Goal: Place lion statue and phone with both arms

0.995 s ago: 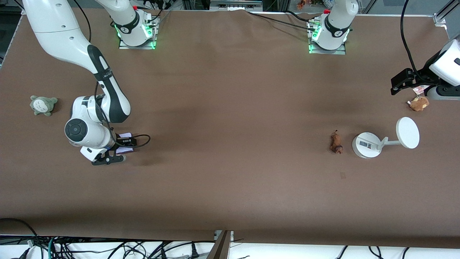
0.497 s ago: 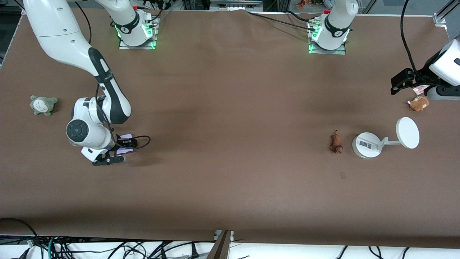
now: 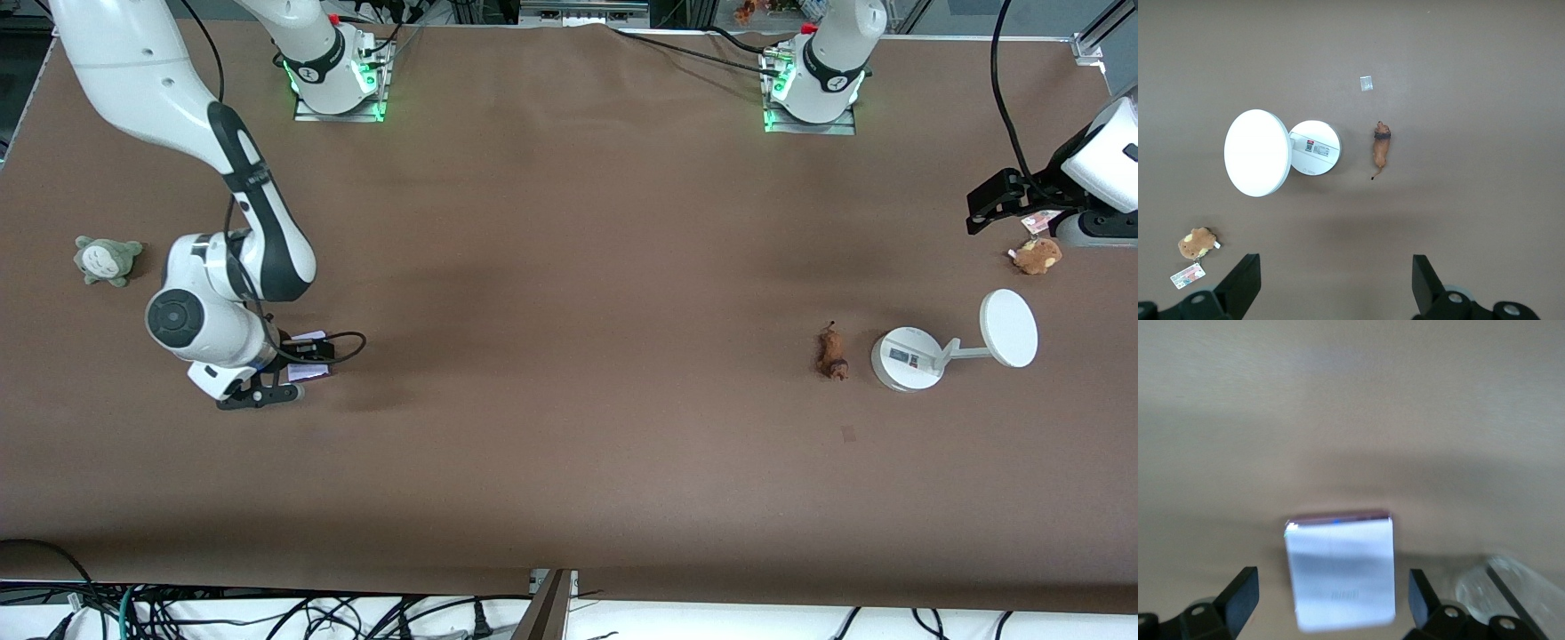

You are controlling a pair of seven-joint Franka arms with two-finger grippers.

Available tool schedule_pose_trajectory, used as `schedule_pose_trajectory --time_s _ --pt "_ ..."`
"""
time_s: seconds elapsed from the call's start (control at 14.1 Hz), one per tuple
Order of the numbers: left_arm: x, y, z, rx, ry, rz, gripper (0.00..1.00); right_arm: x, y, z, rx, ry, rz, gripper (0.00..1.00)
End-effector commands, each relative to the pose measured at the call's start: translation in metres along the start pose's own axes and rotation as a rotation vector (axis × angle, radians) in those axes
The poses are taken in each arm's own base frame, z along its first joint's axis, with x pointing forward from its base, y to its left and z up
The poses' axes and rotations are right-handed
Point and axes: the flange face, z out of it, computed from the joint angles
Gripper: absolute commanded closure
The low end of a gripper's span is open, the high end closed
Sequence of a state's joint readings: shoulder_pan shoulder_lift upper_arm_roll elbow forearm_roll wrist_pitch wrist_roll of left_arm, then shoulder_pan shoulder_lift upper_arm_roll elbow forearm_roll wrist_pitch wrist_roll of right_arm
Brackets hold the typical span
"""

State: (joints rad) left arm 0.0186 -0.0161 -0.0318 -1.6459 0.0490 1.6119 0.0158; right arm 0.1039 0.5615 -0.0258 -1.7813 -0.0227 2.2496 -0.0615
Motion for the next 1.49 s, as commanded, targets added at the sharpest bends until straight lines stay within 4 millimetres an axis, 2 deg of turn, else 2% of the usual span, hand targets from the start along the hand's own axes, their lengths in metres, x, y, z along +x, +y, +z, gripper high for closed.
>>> schedule_pose_trajectory --time_s 0.0,0.28,0.43,0.5,0.64,0.92,1.07,1.28,1.42 --pt "-0.006 0.000 -0.005 -0.013 0.003 0.008 0.00 -0.012 -0.002 -0.079 0.012 -0.035 -0.008 0.01" --pt "-0.006 0.001 -0.005 -0.013 0.003 0.010 0.00 -0.031 -0.004 -0.200 0.015 -0.107 0.030 0.01" --pt "-0.006 0.001 -0.005 -0.013 0.003 0.010 0.00 -0.042 -0.003 -0.254 0.017 -0.139 0.034 0.01" --pt "-0.006 0.001 -0.005 -0.013 0.003 0.010 0.00 -0.048 -0.002 -0.273 0.016 -0.159 0.037 0.01" --pt "-0.006 0.001 -0.005 -0.013 0.003 0.010 0.00 -0.060 0.000 -0.299 0.015 -0.204 0.041 0.01" --pt "-0.006 0.001 -0.004 -0.013 0.001 0.010 0.00 -0.110 0.001 -0.373 0.007 -0.157 0.049 0.01" --pt "-0.006 0.001 -0.004 -0.013 0.001 0.010 0.00 -0.112 0.001 -0.376 0.011 -0.149 0.047 0.01" --pt "-0.006 0.001 -0.004 -0.013 0.001 0.010 0.00 -0.104 0.001 -0.362 0.012 -0.170 0.046 0.01" --pt "-0.006 0.001 -0.004 -0.013 0.001 0.010 0.00 -0.103 0.001 -0.362 0.010 -0.169 0.046 0.01"
